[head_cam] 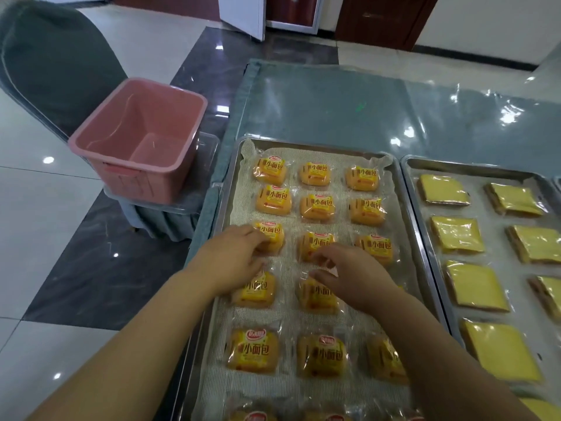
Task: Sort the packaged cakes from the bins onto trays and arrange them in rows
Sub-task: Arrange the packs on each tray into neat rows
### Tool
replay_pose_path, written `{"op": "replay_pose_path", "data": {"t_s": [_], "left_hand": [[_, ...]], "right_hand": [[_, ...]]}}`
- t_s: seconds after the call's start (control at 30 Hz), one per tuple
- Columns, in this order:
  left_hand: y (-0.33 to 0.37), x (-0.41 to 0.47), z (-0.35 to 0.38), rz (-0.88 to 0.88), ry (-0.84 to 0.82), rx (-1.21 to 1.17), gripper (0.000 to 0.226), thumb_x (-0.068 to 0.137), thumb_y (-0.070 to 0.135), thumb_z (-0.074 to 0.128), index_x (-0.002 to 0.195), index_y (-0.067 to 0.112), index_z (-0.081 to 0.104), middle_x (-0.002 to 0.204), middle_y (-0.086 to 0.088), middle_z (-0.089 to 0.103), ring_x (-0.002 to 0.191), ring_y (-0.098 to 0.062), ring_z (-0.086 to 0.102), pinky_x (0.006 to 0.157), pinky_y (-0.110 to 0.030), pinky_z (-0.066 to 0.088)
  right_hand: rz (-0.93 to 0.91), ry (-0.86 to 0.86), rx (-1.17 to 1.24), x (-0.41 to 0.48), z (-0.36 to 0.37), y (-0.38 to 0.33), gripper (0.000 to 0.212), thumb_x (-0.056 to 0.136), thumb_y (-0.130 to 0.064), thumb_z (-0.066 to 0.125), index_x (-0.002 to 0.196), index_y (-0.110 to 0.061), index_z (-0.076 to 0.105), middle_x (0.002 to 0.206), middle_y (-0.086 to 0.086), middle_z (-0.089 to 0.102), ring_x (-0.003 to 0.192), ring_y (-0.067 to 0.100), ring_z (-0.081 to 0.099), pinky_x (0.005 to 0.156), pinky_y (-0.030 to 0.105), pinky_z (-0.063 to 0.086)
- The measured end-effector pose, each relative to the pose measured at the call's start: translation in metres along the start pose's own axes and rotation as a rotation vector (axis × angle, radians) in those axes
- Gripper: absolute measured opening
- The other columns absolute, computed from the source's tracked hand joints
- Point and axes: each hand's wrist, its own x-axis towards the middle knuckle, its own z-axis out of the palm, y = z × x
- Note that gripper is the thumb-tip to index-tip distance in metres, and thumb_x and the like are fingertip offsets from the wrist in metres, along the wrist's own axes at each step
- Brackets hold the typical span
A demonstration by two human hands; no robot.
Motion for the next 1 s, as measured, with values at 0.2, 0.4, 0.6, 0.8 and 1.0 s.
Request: {"op": "replay_pose_path", "data": {"t_s": [0.2,0.4,0.6,0.8,1.0], "left_hand": [[-0.009,0.045,-0.002,0.001,-0.101,0.094,0.071,0.081,0.042,0.066,0.142,0.024,0.035,0.144,0.002,0.036,0.128,-0.020,0.034,0.105,-0.037,0.035],[-0.028,0.056,0.005,0.005,-0.150,0.092,0.066,0.080,0.033,0.069,0.138,0.026,0.039,0.136,0.004,0.044,0.121,-0.017,0.039,0.102,-0.032,0.036],[-0.039,0.053,0.006,0.021,-0.148,0.042,0.066,0.081,0.040,0.067,0.140,0.027,0.038,0.135,0.006,0.041,0.123,-0.016,0.037,0.103,-0.034,0.037],[-0.049,0.065,-0.012,-0.006,0.136,-0.113,0.034,0.092,0.033,0.054,0.124,0.020,0.057,0.116,0.004,0.056,0.109,-0.014,0.050,0.095,-0.032,0.043],[-0.077,0.102,-0.027,-0.069,0.280,-0.129,0.025,0.091,0.022,0.059,0.114,0.015,0.063,0.101,0.002,0.056,0.096,-0.015,0.049,0.088,-0.023,0.035]], "right_hand": [[0.026,0.003,-0.053,0.036,-0.013,0.000,0.029,0.089,-0.038,0.059,0.115,-0.024,0.059,0.110,-0.006,0.061,0.098,0.014,0.056,0.083,0.035,0.049],[0.054,0.008,-0.083,0.069,-0.021,0.007,0.033,0.093,-0.036,0.055,0.123,-0.024,0.057,0.116,-0.006,0.060,0.103,0.014,0.055,0.086,0.032,0.049],[0.089,0.026,-0.076,0.101,-0.026,0.010,0.024,0.089,-0.039,0.059,0.106,-0.021,0.060,0.102,-0.003,0.060,0.092,0.015,0.056,0.079,0.033,0.050],[0.015,0.038,-0.177,0.138,-0.026,0.002,0.057,0.088,-0.043,0.059,0.139,-0.024,0.042,0.143,0.000,0.042,0.131,0.021,0.036,0.107,0.039,0.034],[-0.016,-0.120,-0.314,0.165,-0.012,0.001,0.071,0.084,-0.051,0.060,0.144,-0.027,0.030,0.150,-0.001,0.032,0.143,0.025,0.014,0.113,0.055,0.013]]}}
